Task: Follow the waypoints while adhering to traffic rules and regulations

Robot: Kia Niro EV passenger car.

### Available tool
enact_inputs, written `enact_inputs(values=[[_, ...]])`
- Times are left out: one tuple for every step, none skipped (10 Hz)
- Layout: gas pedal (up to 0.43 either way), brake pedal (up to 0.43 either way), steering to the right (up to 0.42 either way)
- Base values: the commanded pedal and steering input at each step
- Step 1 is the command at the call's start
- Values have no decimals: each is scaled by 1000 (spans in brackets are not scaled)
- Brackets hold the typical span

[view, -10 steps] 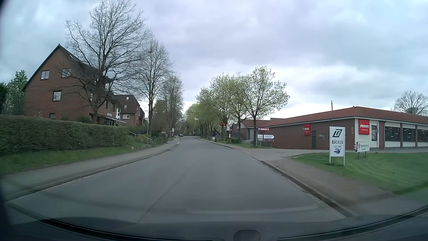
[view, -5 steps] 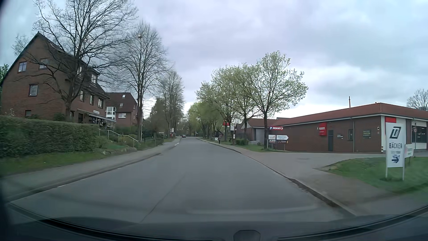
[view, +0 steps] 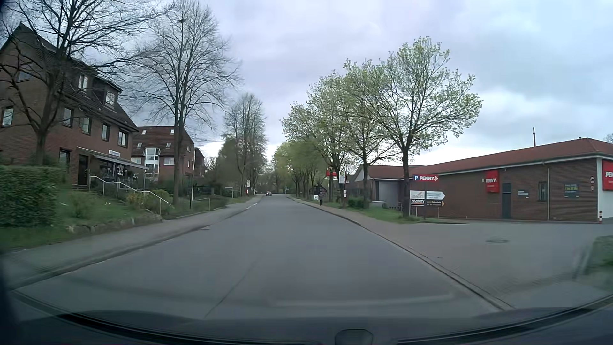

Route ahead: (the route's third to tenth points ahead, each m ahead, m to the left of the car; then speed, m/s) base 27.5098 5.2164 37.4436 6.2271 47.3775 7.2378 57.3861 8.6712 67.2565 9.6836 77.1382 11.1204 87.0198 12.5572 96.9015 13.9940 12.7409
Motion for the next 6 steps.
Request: enact_inputs(values=[[189, 0, -16], [189, 0, -16], [189, 0, -16], [189, 0, -17], [197, 0, -18], [197, 0, -18]])
